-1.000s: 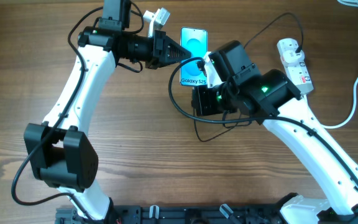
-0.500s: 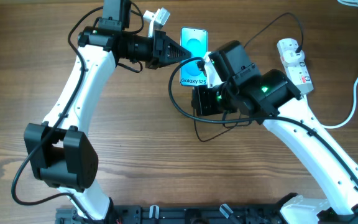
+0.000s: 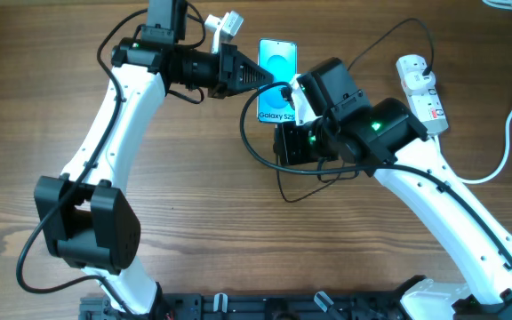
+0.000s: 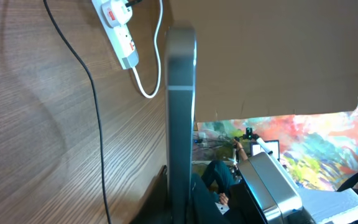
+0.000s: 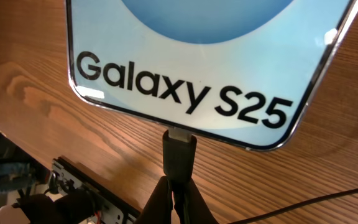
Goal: Plug charger to phone and switch on socket
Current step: 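Push the plug upward into the phone's bottom port with the right gripper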
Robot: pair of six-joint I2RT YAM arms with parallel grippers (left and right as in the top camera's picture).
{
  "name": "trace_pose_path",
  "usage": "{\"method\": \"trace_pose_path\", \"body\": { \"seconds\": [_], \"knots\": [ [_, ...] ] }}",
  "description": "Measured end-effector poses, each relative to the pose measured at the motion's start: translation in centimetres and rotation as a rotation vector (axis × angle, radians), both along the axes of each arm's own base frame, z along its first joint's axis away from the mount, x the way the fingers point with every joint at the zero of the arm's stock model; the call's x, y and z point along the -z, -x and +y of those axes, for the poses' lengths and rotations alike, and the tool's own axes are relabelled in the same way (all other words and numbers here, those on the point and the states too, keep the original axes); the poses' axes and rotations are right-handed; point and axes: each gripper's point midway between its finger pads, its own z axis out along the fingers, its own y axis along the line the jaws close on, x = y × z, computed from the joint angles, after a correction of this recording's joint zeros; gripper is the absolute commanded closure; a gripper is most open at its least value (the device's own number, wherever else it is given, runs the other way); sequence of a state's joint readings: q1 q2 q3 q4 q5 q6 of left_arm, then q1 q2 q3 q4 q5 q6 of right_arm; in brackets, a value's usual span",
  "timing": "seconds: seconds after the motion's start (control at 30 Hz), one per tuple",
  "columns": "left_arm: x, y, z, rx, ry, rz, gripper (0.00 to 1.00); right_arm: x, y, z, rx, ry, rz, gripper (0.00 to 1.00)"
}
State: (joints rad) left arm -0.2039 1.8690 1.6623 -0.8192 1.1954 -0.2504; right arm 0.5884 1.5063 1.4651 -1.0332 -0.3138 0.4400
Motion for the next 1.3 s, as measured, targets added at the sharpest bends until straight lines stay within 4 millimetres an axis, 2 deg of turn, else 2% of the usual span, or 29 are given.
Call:
{"method": "trace_pose_path", "body": {
  "seconds": [1.3],
  "knots": [
    [-0.4,0.44,-0.59,0.039,0.023,-0.047,0.96,-0.02,0.3,0.15,-0.008,-0.01,0.014,0.96]
  ]
}}
